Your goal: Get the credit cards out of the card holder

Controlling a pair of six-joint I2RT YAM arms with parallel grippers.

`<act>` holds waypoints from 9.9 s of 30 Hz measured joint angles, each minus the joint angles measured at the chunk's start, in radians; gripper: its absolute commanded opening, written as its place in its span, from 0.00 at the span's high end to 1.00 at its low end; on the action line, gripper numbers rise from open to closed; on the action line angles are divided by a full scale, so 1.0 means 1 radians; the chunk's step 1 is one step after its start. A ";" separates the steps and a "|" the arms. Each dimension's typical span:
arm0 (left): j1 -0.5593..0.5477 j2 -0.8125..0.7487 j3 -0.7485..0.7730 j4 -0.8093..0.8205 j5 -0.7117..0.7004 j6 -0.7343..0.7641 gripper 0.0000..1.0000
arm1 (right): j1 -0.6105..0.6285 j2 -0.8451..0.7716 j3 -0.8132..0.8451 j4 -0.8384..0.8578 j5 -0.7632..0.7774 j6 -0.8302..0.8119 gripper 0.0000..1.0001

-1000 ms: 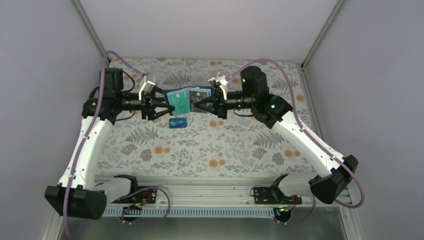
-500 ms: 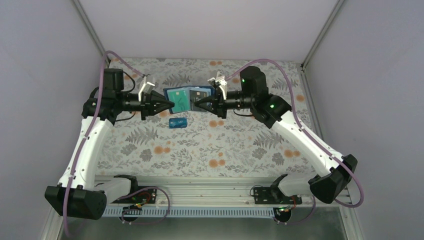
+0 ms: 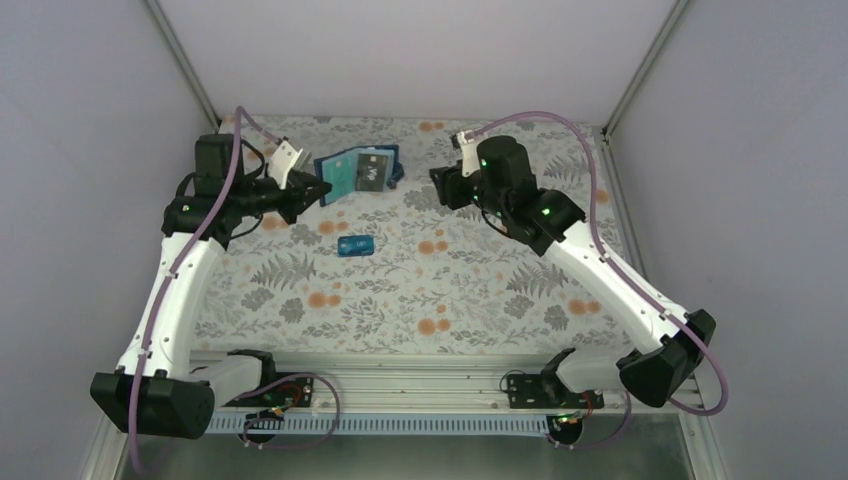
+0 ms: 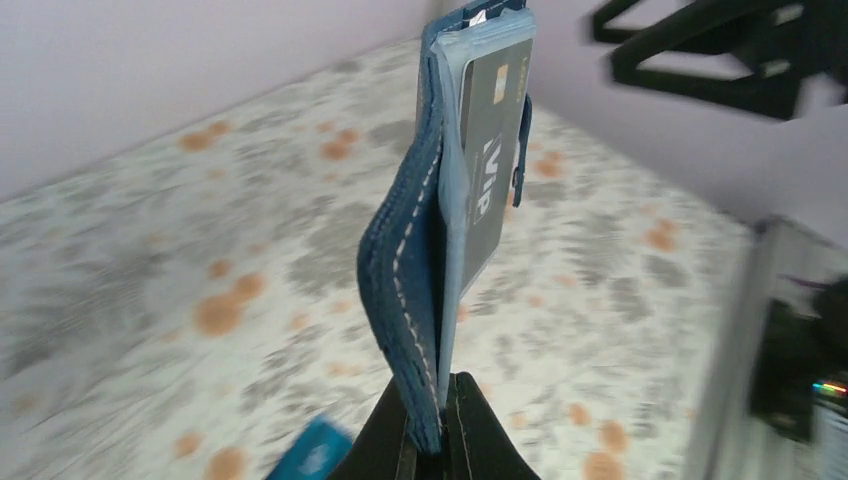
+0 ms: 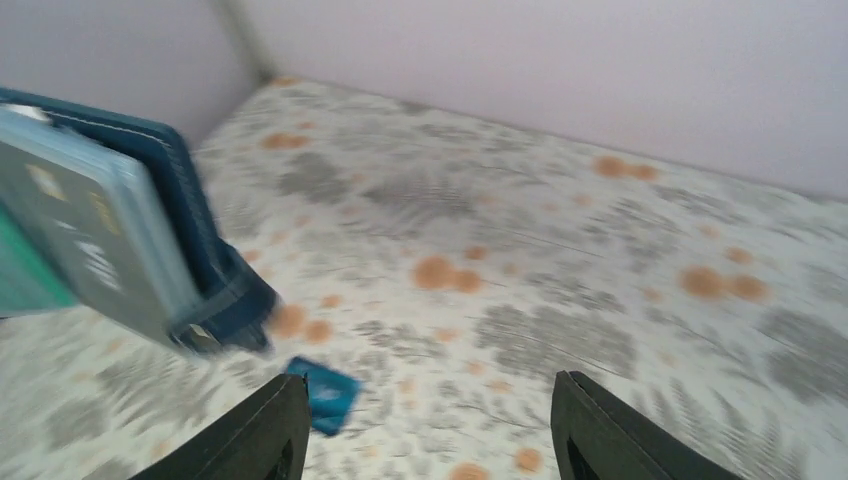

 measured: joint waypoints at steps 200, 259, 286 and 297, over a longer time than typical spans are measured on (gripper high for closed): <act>0.097 -0.010 -0.012 0.034 0.109 -0.051 0.98 | -0.282 0.070 0.035 -0.047 -0.650 -0.181 0.96; 0.113 0.002 -0.027 0.076 -0.078 -0.095 0.98 | 0.377 1.038 0.745 -0.752 -0.136 -0.917 0.96; 0.114 0.001 -0.040 0.079 -0.077 -0.095 0.98 | 0.398 1.111 0.780 -0.763 -0.168 -0.895 0.91; 0.117 0.001 -0.040 0.079 -0.077 -0.095 0.98 | 0.385 1.111 0.786 -0.719 -0.148 -0.875 0.80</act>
